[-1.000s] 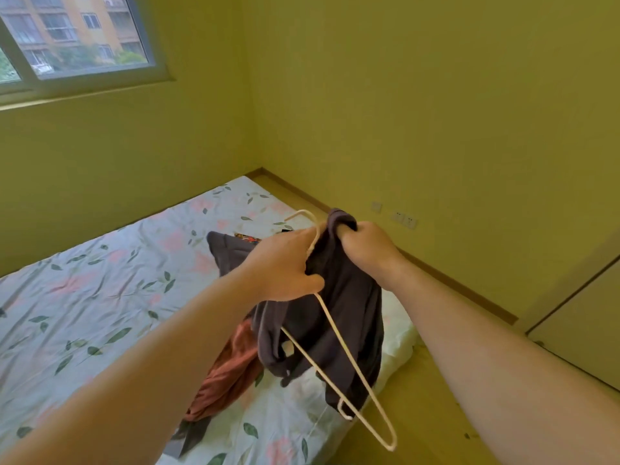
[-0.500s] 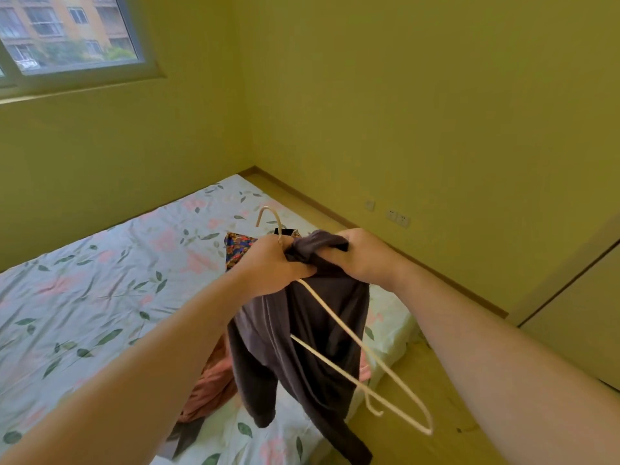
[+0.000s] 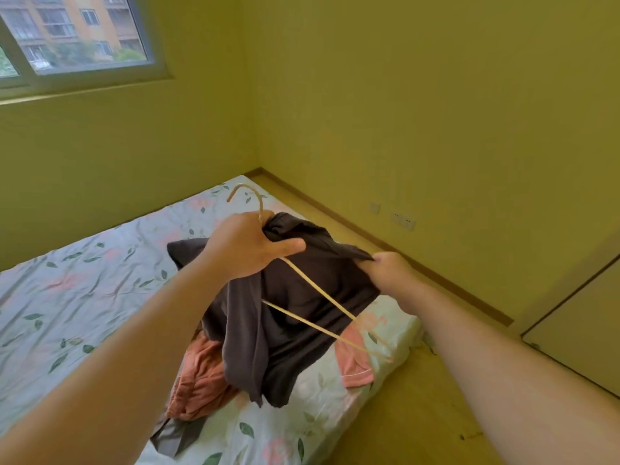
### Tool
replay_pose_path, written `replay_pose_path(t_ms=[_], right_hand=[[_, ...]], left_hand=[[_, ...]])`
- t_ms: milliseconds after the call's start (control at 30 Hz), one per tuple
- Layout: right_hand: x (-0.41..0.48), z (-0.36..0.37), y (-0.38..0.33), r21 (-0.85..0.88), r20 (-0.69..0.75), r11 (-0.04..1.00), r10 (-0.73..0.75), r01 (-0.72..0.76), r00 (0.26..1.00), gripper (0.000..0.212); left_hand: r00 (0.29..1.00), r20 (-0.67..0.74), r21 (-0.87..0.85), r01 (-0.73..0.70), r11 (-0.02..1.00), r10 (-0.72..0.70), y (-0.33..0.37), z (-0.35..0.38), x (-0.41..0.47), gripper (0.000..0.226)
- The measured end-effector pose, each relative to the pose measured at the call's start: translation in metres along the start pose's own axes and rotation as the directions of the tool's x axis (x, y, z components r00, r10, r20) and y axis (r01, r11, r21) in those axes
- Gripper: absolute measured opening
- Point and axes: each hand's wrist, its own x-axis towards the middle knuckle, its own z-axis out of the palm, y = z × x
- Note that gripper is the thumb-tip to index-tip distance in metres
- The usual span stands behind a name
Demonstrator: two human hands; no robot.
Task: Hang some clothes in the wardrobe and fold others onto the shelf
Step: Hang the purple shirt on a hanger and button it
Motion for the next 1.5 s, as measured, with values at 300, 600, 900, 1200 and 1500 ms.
replay_pose_path(t_ms=[300, 600, 900, 1200, 1500], right_hand=[[0.000, -0.012, -0.037, -0.153, -0.226, 0.984, -0.121, 0.088, 0.967, 0.042], [-0.033, -0.009, -0.064, -0.062, -0.115, 0.979, -0.199, 0.193, 0.973, 0.031], [-0.048, -0.003, -0.035, -0.426, 0.143, 0.896, -0.073, 0.128, 0.987, 0.038], [-0.035, -0.038, -0.023, -0.293, -0.421, 0.953, -0.056, -0.078, 0.905, 0.017], [-0.036, -0.049, -0.026, -0.220, -0.485, 0.975, -0.102, -0.009, 0.869, 0.028]], left_hand=[[0.999, -0.029, 0.316, 0.041, 0.948, -0.033, -0.013, 0.009, 0.007, 0.063], [0.936, -0.347, 0.121, -0.013, 0.993, 0.055, 0.002, 0.022, 0.029, 0.046], [0.954, -0.276, -0.192, 0.064, 0.979, -0.117, 0.019, 0.019, 0.049, 0.031], [0.991, -0.108, -0.076, -0.089, 0.993, 0.081, 0.035, 0.023, 0.056, 0.045], [0.993, -0.079, 0.079, -0.080, 0.994, 0.087, 0.055, 0.029, 0.057, 0.048]])
